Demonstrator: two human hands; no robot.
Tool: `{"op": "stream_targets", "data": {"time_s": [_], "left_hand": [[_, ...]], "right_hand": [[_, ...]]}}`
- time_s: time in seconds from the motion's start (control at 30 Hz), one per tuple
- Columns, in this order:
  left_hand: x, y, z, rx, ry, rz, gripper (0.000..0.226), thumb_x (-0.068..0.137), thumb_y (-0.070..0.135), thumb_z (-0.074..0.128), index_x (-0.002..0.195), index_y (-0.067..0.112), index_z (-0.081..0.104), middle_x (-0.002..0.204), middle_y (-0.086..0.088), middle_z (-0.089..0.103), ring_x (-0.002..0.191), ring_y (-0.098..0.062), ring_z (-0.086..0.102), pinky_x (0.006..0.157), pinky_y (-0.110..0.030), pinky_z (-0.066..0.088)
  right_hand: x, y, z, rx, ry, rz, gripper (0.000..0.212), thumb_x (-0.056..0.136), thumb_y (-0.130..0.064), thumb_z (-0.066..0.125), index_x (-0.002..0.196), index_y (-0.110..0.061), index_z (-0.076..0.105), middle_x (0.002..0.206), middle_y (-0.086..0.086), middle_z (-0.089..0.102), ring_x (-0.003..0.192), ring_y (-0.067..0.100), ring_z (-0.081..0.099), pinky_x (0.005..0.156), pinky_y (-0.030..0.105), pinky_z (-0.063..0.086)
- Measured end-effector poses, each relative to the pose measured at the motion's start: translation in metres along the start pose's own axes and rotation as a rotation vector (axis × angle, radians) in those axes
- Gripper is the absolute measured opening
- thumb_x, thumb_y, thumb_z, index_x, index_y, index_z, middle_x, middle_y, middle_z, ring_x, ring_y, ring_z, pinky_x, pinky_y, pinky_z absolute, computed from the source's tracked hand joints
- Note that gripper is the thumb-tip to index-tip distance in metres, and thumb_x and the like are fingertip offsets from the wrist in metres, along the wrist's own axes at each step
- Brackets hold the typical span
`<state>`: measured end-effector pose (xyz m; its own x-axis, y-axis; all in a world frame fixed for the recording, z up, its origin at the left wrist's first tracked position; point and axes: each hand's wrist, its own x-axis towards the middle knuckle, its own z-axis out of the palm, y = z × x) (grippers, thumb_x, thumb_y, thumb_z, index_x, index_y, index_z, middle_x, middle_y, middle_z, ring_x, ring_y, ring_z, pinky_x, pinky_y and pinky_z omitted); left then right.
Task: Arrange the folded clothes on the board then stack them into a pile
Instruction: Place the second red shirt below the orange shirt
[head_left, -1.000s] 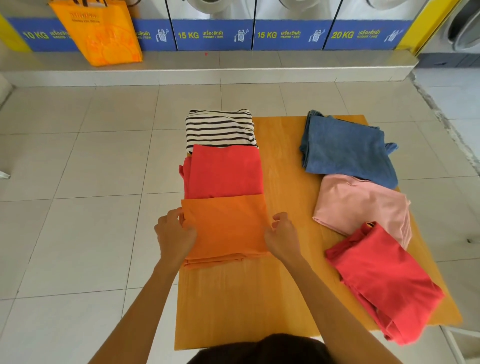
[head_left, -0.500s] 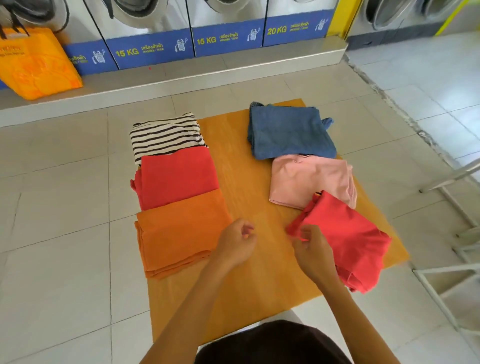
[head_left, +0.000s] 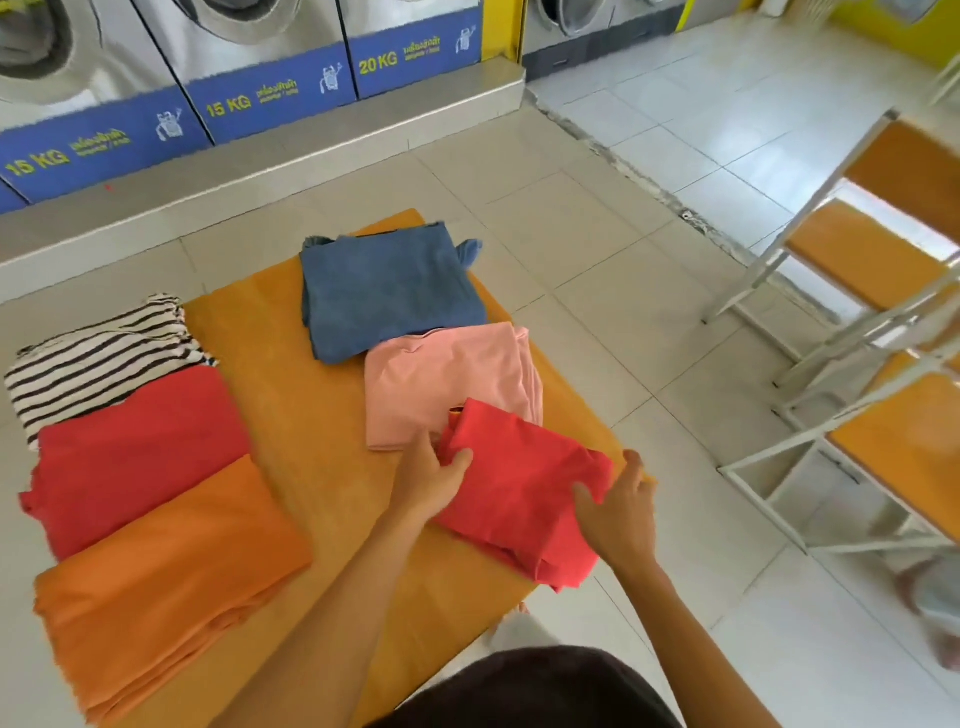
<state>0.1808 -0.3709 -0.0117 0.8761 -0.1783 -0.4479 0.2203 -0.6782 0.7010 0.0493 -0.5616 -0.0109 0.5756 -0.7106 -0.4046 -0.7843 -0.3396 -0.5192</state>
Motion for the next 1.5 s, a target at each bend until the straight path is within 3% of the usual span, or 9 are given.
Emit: {"op": "stream_targets", "data": {"time_s": [0.1,0.23,0.47,0.67,0.97,1.1,1.23,1.37,1.5], "left_hand": [[0.006,0.003,0.022,0.105,0.100,-0.034,0.064,0.078,0.054,0.068,0.126,0.014,0.052,0.126,-0.006,0.051,0.114,-0.026,0.055,0.093,-0.038,0.047],[-0.002,-0.002,0.037,-0.097,0.075,-0.078,0.077,0.076,0.056,0.071,0.137,0.019,0.040,0.127,0.001,0.059,0.110,-0.023,0.063,0.091,-0.039,0.052],[-0.039,-0.043,0.018,-0.345,0.022,-0.192,0.044,0.088,0.057,0.059,0.126,0.034,0.057,0.118,0.010,0.066,0.108,-0.015,0.064,0.098,-0.040,0.052],[-0.110,-0.095,-0.027,-0.601,0.307,-0.351,0.044,0.097,0.050,0.049,0.135,0.027,0.050,0.122,0.011,0.060,0.106,-0.008,0.060,0.092,-0.033,0.048],[-0.218,-0.190,-0.097,-0.703,0.698,-0.524,0.059,0.094,0.059,0.048,0.144,0.028,0.044,0.130,0.006,0.059,0.111,-0.018,0.061,0.095,-0.041,0.051],[-0.234,-0.236,-0.120,-0.629,0.721,-0.618,0.064,0.090,0.065,0.048,0.140,0.025,0.048,0.128,0.001,0.062,0.110,-0.023,0.062,0.097,-0.049,0.052],[-0.229,-0.261,-0.128,-0.459,0.614,-0.666,0.056,0.096,0.057,0.044,0.140,0.022,0.046,0.130,-0.002,0.061,0.115,-0.030,0.060,0.099,-0.046,0.049],[-0.220,-0.272,-0.131,-0.278,0.607,-0.654,0.046,0.097,0.050,0.045,0.130,0.018,0.052,0.118,-0.005,0.066,0.106,-0.030,0.063,0.089,-0.040,0.049],[-0.214,-0.281,-0.136,-0.236,0.588,-0.647,0.043,0.095,0.047,0.051,0.121,0.013,0.053,0.108,-0.006,0.065,0.102,-0.031,0.064,0.086,-0.043,0.053]], "right_hand": [[0.009,0.005,0.000,0.059,-0.139,-0.001,0.084,0.083,-0.046,0.061,0.147,-0.036,0.007,0.124,0.021,0.058,0.093,0.038,0.066,0.075,0.048,0.057],[0.015,0.002,0.008,0.046,-0.232,-0.062,0.087,0.084,-0.051,0.064,0.149,-0.029,0.011,0.134,0.011,0.055,0.105,0.037,0.063,0.081,0.045,0.055],[0.031,-0.027,0.007,-0.064,-0.520,-0.275,0.076,0.087,-0.049,0.066,0.152,-0.032,0.028,0.147,0.000,0.048,0.124,0.026,0.054,0.094,0.035,0.046],[-0.021,-0.086,0.044,-0.056,-0.716,-0.517,0.069,0.088,-0.040,0.067,0.148,-0.039,0.033,0.140,-0.003,0.054,0.115,0.019,0.056,0.088,0.026,0.040],[-0.141,-0.139,0.150,-0.252,-0.989,-0.850,0.071,0.085,-0.049,0.065,0.147,-0.042,0.031,0.146,-0.009,0.050,0.126,0.020,0.055,0.104,0.035,0.044],[-0.174,-0.143,0.189,-0.375,-1.013,-0.930,0.073,0.085,-0.049,0.063,0.148,-0.041,0.028,0.140,-0.003,0.055,0.124,0.026,0.055,0.101,0.037,0.046],[-0.180,-0.129,0.211,-0.536,-0.983,-0.953,0.073,0.087,-0.049,0.060,0.149,-0.041,0.022,0.139,0.002,0.056,0.119,0.028,0.059,0.094,0.041,0.050],[-0.180,-0.122,0.215,-0.552,-0.917,-0.952,0.071,0.088,-0.051,0.058,0.148,-0.045,0.021,0.141,-0.002,0.053,0.121,0.026,0.057,0.091,0.040,0.048],[-0.184,-0.117,0.214,-0.560,-0.856,-0.956,0.069,0.089,-0.054,0.055,0.148,-0.048,0.019,0.137,-0.002,0.056,0.118,0.026,0.058,0.089,0.039,0.048]]}}
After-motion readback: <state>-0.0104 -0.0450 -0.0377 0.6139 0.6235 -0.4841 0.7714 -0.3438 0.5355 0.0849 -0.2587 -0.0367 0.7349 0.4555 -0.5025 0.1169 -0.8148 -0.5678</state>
